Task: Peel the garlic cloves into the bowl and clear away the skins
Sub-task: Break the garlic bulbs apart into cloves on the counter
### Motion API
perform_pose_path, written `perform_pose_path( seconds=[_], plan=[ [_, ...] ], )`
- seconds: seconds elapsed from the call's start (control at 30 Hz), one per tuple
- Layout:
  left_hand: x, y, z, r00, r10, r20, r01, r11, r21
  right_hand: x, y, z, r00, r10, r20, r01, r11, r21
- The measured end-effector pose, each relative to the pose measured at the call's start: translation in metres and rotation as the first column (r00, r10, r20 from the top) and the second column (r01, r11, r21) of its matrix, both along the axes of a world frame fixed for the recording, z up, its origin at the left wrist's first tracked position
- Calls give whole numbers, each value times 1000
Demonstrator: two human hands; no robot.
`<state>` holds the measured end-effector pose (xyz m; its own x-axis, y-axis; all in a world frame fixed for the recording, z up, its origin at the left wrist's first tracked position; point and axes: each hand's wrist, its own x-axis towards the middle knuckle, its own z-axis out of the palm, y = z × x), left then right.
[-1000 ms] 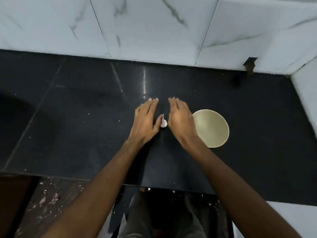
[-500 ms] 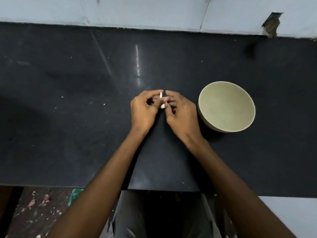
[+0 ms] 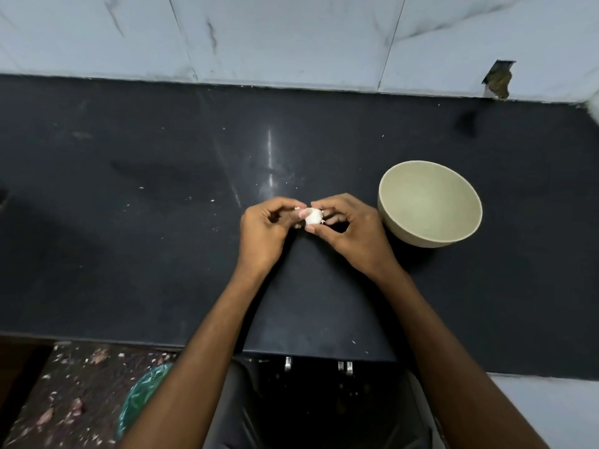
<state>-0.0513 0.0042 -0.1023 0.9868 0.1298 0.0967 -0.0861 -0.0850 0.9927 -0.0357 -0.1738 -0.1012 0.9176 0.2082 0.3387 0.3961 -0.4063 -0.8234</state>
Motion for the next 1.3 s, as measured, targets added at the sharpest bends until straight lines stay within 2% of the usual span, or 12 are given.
perform_pose_path(
  seconds=[0.2, 0.37, 0.47, 0.57, 0.67, 0.73, 0.8, 0.87, 1.0, 1.13, 1.2, 1.3],
  plan=[
    [-1, -4, 0, 996, 94, -9, -92, 990, 110, -2, 2, 4, 1000, -9, 12, 9, 1000, -26],
    [16, -3, 9, 988, 157, 9, -154, 958, 242, 14, 12, 20, 999, -19, 49, 29, 977, -212],
    [30, 4, 11, 987, 156, 47, -163, 943, 292, 29, 25, 55, 980, -119, 161, 144, 978, -151],
    [42, 8, 10, 986, 159, 42, -165, 946, 278, 46, 43, 98, 928, -251, 275, 285, 954, -92],
    [56, 9, 5, 989, 142, 38, -147, 942, 302, 71, 68, 107, 917, -312, 250, 340, 937, -81],
    [64, 9, 2, 991, 124, 56, -136, 927, 350, 90, 81, 81, 936, -284, 209, 324, 926, -192],
    [71, 11, -3, 990, 114, 89, -140, 900, 412, 102, 88, 48, 977, -211, 27, 210, 931, -299],
    [74, 13, -3, 990, 108, 90, -137, 884, 446, 106, 88, 28, 977, -162, -139, 109, 938, -328],
    [74, 14, 1, 990, 101, 96, -131, 906, 403, 115, 89, 40, 991, -117, -70, 89, 943, -320],
    [73, 14, 1, 992, 107, 72, -125, 940, 319, 127, 96, 76, 979, -181, 94, 193, 972, -135],
    [72, 14, 1, 993, 96, 75, -116, 932, 344, 126, 102, 71, 968, -200, 151, 227, 956, -186],
    [72, 16, -1, 993, 85, 79, -110, 907, 406, 120, 103, 34, 980, -196, -31, 177, 936, -305]
  ],
)
